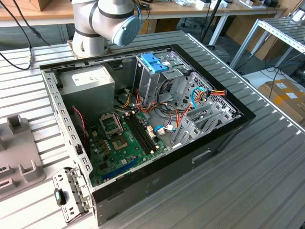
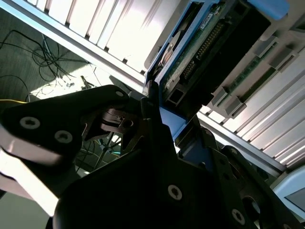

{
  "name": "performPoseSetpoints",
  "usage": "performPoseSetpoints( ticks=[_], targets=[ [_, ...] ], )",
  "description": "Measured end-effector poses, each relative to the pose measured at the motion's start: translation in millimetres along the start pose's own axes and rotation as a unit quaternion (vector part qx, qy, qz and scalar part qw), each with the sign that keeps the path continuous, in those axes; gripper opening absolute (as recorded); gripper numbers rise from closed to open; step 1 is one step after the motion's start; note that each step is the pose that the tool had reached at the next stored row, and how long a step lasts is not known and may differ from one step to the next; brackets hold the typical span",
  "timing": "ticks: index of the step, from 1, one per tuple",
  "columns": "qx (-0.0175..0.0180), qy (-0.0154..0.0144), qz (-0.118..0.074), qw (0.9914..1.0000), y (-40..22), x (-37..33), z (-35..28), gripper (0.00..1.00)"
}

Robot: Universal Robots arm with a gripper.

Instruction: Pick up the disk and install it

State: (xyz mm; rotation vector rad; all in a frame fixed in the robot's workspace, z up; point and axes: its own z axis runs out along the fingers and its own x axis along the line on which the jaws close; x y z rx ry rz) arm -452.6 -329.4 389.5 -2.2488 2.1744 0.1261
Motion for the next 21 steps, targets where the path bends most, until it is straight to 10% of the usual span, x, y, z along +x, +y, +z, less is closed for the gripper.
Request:
performPoseSetpoints(
  ticks=[21],
  targets=[
    [-0.0001, -0.0034, 0.000, 0.99999, -0.9, -0.9, -15.3, 0.37]
  ],
)
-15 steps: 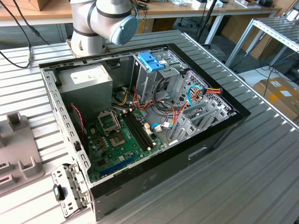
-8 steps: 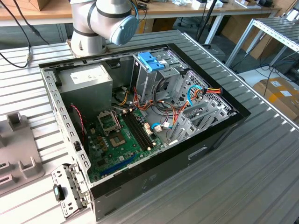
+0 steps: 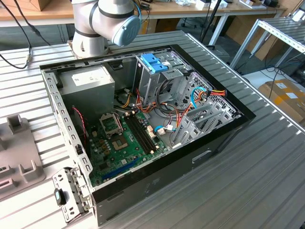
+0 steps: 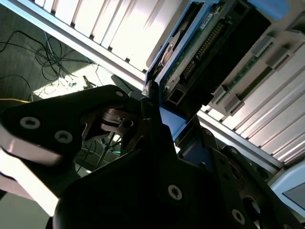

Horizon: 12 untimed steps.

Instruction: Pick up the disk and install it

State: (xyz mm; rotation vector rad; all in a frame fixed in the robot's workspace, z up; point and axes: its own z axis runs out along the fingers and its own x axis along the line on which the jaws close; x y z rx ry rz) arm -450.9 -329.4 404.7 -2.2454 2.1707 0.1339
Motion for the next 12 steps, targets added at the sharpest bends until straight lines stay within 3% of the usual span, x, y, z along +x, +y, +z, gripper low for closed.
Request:
performPoseSetpoints(
  ticks=[12],
  targets=[
    [0.0001, -0.0014, 0.000, 1.00000, -0.1, -0.6, -8.4, 0.37]
  ],
)
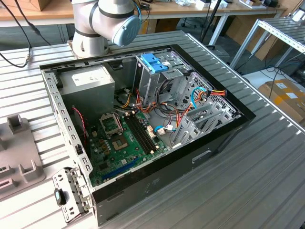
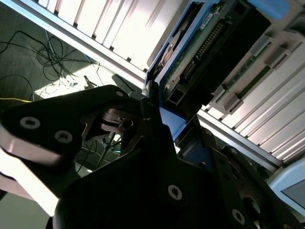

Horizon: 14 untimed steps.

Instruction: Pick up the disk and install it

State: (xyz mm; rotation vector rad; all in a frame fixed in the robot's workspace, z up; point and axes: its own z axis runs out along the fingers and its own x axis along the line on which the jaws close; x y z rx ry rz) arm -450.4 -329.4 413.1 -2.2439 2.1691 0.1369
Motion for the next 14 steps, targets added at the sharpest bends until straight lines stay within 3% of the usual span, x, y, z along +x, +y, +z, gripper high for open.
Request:
performPoseSetpoints(
  ticks=[14],
  targets=[
    [0.0000, -0.0015, 0.000, 1.00000, -0.1, -0.6, -8.5, 0.37]
  ],
)
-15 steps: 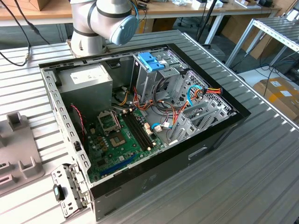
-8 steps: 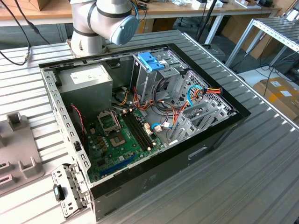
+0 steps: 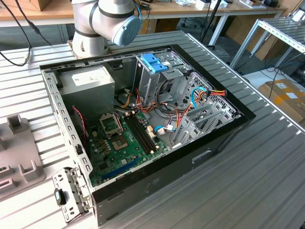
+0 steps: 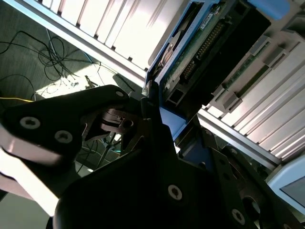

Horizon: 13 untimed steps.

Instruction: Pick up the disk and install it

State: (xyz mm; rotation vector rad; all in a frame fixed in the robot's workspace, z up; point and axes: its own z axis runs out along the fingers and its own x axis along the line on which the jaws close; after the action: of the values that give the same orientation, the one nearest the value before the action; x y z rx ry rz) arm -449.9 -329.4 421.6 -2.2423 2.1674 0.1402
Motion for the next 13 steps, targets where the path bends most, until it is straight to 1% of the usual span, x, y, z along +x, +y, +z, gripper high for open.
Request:
performPoseSetpoints(
  ticks=[10, 13],
  targets=[
    [0.0000, -0.0010, 0.000, 1.00000, -0.4, -0.5, -6.6, 0.37],
    [0.0000, -0.0012, 0.000, 1.00000, -0.6, -0.6, -7.8, 0.37]
  ],
)
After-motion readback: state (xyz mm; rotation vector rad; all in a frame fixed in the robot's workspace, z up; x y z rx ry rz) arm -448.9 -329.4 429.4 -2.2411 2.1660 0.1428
